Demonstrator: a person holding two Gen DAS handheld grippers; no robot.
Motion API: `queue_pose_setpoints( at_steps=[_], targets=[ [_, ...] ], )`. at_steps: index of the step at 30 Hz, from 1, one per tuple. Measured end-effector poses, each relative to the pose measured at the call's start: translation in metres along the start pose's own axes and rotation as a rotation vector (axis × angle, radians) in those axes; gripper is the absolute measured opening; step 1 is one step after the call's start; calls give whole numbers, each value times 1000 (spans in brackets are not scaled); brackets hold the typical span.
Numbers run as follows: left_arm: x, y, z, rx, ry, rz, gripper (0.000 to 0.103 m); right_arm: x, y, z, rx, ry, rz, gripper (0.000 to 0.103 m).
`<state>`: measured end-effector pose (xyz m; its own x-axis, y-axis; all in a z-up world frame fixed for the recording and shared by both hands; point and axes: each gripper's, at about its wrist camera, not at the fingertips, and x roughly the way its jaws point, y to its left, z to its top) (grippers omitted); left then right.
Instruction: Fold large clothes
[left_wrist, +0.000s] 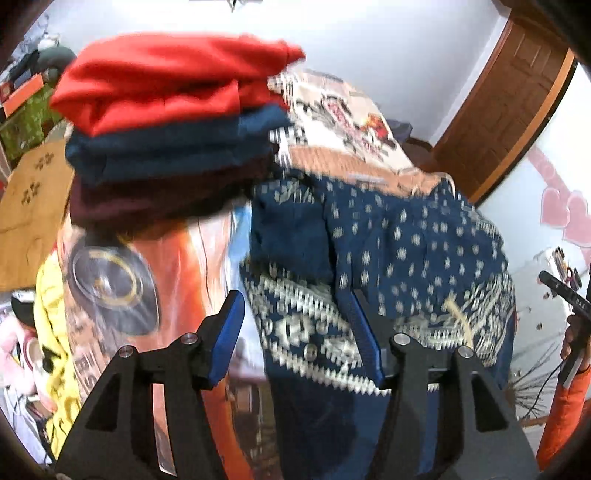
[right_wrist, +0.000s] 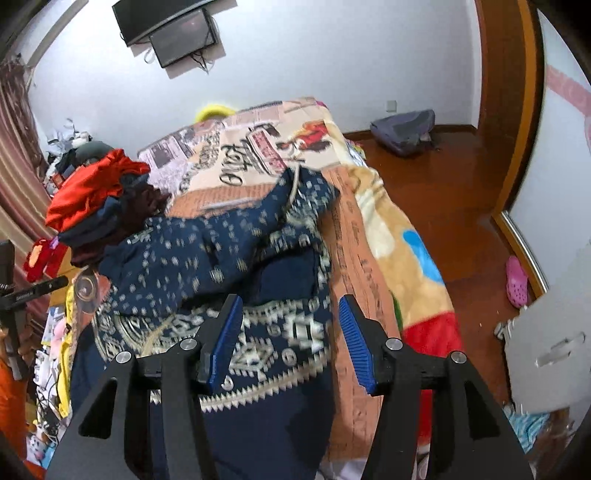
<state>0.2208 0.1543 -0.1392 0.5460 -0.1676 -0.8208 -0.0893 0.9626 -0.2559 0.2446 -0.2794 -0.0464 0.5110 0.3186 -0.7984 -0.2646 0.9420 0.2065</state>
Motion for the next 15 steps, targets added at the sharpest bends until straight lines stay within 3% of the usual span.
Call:
queue_pose_setpoints(
  at_steps=[4,10,15],
  targets=[
    [19,7,-26,-26,77,-4,57,12,2,-20,-9,54,-26,50],
    [53,11,-62,-89,197,-70,57,40,1,-50,1,166,-34,50],
    [58,15,-72,-173,190,-132,59,53,3,-62,14,176,-47,53]
  ],
)
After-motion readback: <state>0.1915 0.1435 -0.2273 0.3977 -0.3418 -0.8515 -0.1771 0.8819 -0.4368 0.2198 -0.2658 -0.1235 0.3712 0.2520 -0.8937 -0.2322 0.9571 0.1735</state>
